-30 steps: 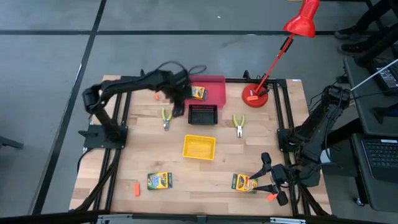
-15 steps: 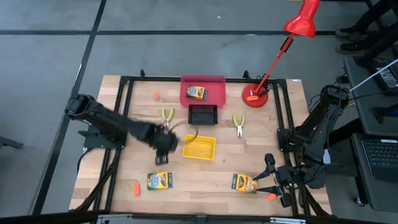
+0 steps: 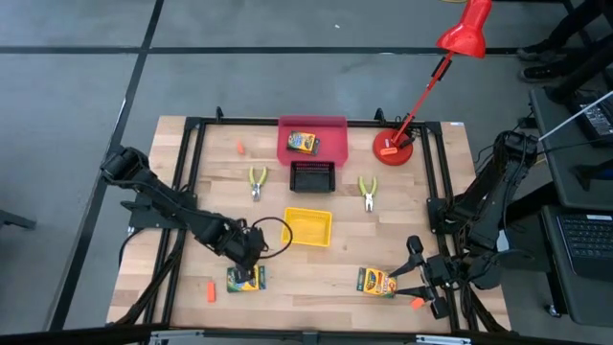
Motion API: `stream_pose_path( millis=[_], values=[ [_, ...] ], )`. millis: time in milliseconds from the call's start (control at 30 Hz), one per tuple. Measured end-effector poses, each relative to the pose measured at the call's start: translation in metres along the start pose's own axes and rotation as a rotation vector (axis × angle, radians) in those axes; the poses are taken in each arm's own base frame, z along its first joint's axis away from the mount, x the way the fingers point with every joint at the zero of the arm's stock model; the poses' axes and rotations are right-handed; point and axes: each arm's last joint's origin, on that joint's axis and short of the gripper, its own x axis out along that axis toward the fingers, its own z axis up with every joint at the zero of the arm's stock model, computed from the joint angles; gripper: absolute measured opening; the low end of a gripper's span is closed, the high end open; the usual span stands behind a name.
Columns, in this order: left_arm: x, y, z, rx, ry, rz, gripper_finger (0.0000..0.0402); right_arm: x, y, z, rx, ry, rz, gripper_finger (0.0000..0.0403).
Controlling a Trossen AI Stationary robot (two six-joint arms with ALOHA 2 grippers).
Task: Pick & Place School Supplies
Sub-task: Put the yellow crayon box into the red bin
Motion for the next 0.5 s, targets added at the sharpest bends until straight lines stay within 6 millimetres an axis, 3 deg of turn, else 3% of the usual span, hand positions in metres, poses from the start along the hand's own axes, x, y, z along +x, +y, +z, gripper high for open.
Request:
stream_pose_path(
  millis=[500],
  values=[
    [0.02,-0.001,-0.01,0.029,0.189,0.0,0.0125,0.0,0.0,0.0,0.005,0.001,0.003,0.018]
  ],
)
